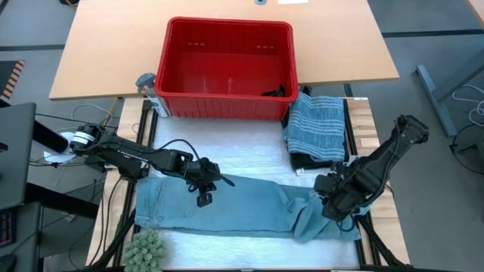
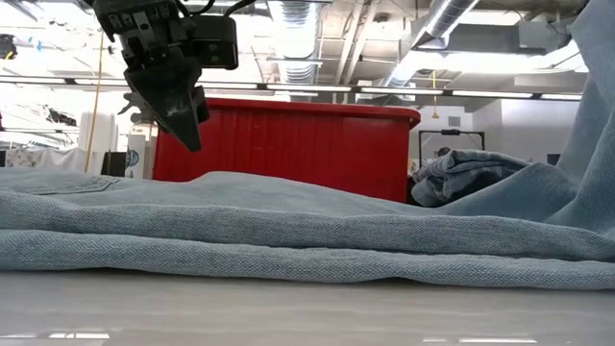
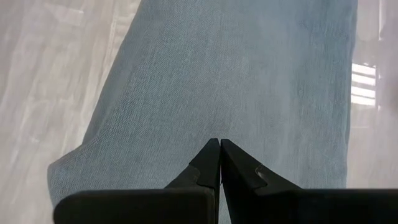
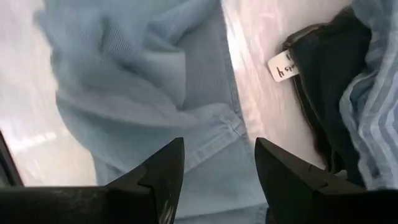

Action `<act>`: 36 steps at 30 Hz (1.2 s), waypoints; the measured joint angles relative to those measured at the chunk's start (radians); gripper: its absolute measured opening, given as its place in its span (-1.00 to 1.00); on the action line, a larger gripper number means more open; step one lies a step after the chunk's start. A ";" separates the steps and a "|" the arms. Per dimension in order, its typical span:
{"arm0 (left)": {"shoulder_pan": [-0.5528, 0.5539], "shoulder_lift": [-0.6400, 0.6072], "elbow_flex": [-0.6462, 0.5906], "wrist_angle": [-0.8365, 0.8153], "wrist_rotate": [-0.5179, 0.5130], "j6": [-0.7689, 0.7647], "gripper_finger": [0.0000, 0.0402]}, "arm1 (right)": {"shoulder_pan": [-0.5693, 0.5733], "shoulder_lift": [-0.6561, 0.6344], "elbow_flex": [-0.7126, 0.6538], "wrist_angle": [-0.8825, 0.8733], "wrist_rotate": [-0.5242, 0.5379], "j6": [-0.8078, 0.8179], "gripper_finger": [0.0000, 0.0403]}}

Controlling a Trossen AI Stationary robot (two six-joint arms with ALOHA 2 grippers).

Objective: Fold Laundry from Bin
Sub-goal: Fold the light blue pants

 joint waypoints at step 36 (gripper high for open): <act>0.011 0.000 0.000 -0.016 -0.008 -0.060 -1.00 | -0.170 -0.077 -0.335 0.512 -0.407 -0.373 -0.88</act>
